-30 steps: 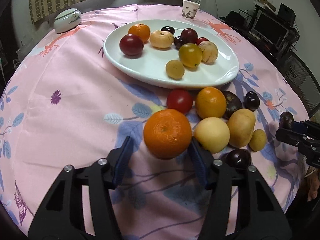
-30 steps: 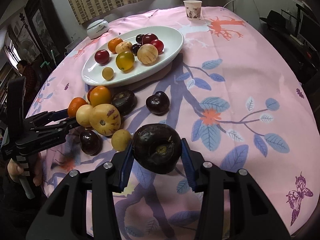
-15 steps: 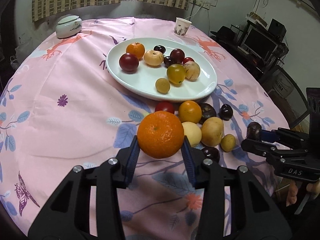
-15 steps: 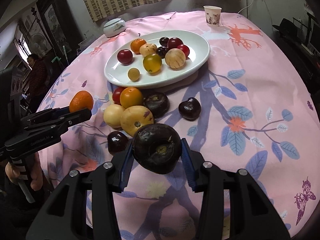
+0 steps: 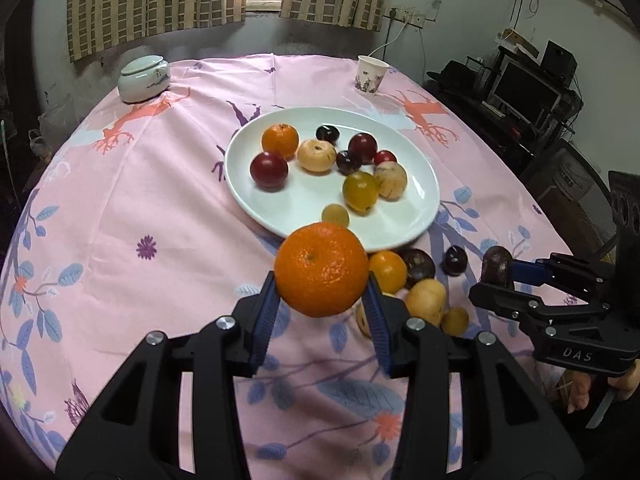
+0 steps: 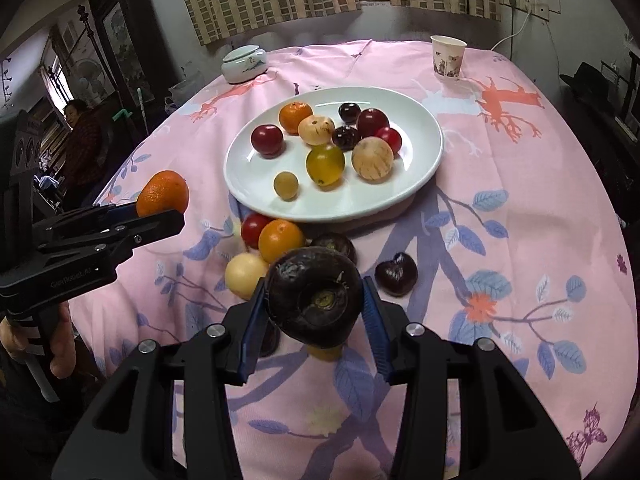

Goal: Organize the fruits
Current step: 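Carry the orange and dark purple fruit onto the plate and release both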

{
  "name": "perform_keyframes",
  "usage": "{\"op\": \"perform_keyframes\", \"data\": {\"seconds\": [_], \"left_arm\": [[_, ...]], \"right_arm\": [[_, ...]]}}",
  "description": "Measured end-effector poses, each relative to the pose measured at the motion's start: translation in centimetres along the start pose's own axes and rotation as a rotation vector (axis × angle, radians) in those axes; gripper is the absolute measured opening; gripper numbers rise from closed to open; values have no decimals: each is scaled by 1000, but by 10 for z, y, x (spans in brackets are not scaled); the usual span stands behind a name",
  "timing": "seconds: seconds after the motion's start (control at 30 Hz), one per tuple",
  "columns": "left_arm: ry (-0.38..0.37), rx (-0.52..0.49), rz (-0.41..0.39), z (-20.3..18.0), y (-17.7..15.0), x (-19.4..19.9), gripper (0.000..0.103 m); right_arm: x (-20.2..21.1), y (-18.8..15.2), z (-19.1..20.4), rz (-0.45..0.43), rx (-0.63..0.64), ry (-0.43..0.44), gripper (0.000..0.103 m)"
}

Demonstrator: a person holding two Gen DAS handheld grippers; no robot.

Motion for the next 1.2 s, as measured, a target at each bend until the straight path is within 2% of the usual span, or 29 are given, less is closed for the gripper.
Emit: {"op": "perform_keyframes", "data": {"seconds": [0.17,0.27,0.37,0.47,0.6,0.8,0.93,1.03,1.1,1.2], "left_arm": [[30,-17,-4,-5,50,-27,43],[42,-18,4,-10,78,-53,43],[44,-1,39,-11,91,-82,43],[40,-4,69,-13,91,-100,43],[48,-21,78,-14,90,-111,43],[60,-33,82,-14,91,-116,44],[62,-28,78,-13,93,-114,45],[64,-22,46,-11,98,-104,53],[56,-11,24,-11,102,-94,65],[51,-7,0,-11,106,-79,65]], "right_arm": [[-19,52,-23,-4,28,-27,46],[-40,84,-52,-8,3,-91,46],[-70,104,-85,17,-32,-152,46],[-96,110,-105,58,-64,-134,46],[-113,110,-111,89,-55,-124,46],[-113,109,-109,95,-54,-118,46],[-108,110,-106,98,-36,-133,51],[-104,111,-102,98,-20,-145,51],[-100,112,-101,94,-14,-147,51],[-88,114,-97,80,-13,-149,51]]}}
Point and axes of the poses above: each gripper's, at about its wrist camera, not at the fingertips, and x roughly against the way its jaws point, z to its left, y to its top, the point moved 7 cm from there along -x, roughly the way its jaws point, and after that the axes turned 12 degrees about x, right-handed, at the moved point
